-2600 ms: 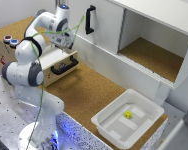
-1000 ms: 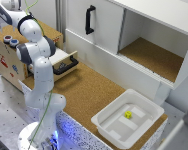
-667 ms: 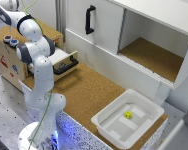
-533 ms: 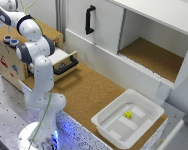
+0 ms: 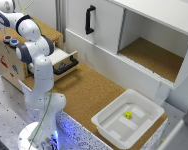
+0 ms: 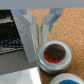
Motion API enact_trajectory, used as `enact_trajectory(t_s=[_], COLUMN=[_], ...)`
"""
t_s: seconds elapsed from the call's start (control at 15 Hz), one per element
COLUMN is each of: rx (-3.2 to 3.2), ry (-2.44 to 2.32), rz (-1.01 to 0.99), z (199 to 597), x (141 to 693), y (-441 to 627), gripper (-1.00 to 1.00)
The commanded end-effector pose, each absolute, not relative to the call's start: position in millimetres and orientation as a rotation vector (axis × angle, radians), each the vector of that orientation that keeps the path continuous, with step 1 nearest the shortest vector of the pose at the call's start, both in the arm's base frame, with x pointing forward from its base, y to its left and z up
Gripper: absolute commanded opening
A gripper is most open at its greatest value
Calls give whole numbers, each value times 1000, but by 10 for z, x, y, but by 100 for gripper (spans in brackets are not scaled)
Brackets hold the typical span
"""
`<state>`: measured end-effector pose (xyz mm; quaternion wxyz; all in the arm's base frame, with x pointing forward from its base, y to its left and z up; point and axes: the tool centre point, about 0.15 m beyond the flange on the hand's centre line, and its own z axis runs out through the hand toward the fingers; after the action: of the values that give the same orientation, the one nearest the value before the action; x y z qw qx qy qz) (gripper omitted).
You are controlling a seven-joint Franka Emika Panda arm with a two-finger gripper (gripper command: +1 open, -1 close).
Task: Push down the red button to turn on the red light
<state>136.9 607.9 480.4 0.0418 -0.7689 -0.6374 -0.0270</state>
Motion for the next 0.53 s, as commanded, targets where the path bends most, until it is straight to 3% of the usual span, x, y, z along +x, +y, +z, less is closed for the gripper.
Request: enact_trajectory(t_s=[0.0,0.47], rx=[-2497,-2455], ry=[-1980,-2051], rz=[124,60], z=[4724,4338], x=[1653,1573], y=[6504,6266], gripper=[-100,-100])
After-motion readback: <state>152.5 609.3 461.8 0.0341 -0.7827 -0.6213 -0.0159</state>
